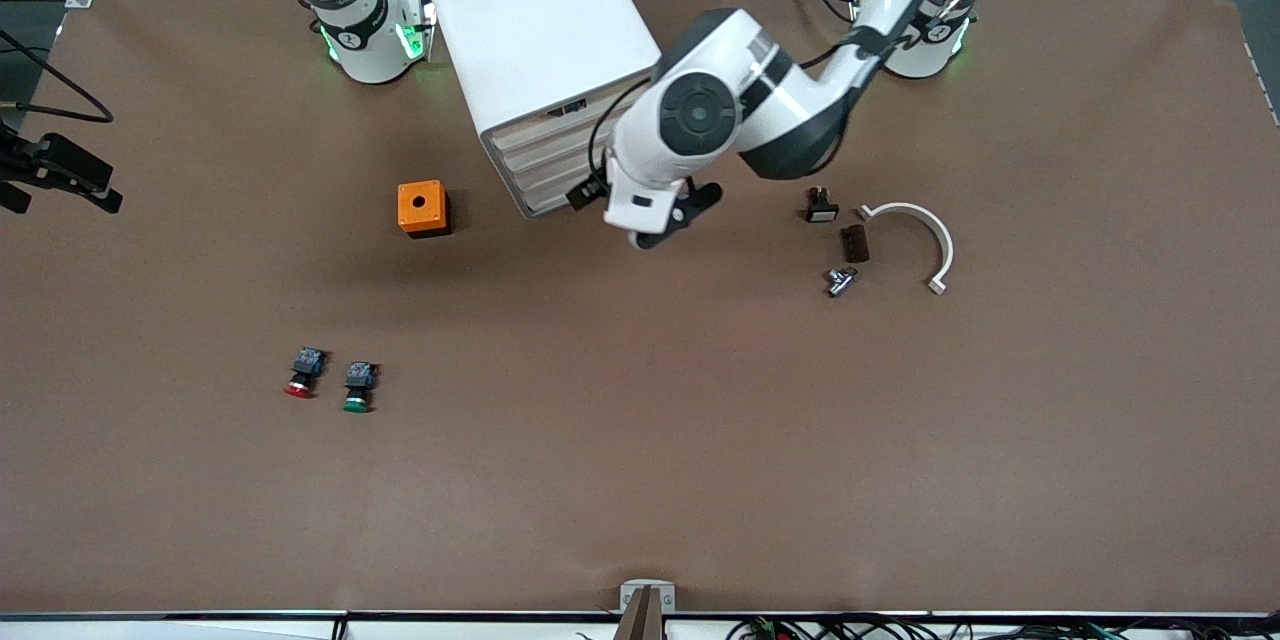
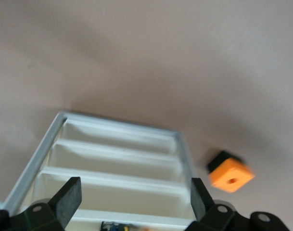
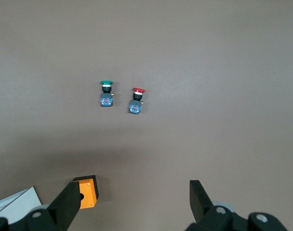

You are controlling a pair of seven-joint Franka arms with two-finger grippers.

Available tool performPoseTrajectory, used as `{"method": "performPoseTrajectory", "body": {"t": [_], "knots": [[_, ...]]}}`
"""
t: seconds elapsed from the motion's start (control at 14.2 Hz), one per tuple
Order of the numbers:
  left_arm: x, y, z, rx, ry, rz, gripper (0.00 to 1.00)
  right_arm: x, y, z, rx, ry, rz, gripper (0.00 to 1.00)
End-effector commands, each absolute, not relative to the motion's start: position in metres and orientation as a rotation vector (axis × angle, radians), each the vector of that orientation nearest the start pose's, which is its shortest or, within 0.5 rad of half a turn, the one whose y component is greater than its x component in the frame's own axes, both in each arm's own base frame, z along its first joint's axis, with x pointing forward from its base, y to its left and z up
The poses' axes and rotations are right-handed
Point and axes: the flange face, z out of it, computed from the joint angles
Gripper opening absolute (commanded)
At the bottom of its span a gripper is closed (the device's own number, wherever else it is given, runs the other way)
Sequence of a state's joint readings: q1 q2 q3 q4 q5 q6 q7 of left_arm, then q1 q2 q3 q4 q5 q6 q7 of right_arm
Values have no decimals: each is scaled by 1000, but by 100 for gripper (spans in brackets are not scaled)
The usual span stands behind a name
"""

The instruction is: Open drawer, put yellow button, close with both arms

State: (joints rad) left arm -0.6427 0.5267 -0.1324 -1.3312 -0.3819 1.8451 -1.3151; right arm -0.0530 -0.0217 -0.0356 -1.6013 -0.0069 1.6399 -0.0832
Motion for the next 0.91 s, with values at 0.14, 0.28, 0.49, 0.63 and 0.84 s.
{"method": "performPoseTrajectory", "body": {"t": [0.14, 0.28, 0.49, 0.63, 0.84], "knots": [[523, -423, 531, -3180, -930, 335, 100, 552, -45, 629, -3156, -1, -100, 100], [536, -372, 556, -3168, -873, 340, 100, 553, -41, 629, -3156, -10, -98, 100], [547, -288, 601, -3205, -758, 318, 100, 553, -42, 625, -3156, -8, -88, 100], [547, -240, 622, -3224, -628, 324, 100, 553, -42, 625, -3156, -8, -86, 100], [549, -169, 639, -3253, -458, 340, 100, 553, -44, 624, -3156, -3, -83, 100]]}}
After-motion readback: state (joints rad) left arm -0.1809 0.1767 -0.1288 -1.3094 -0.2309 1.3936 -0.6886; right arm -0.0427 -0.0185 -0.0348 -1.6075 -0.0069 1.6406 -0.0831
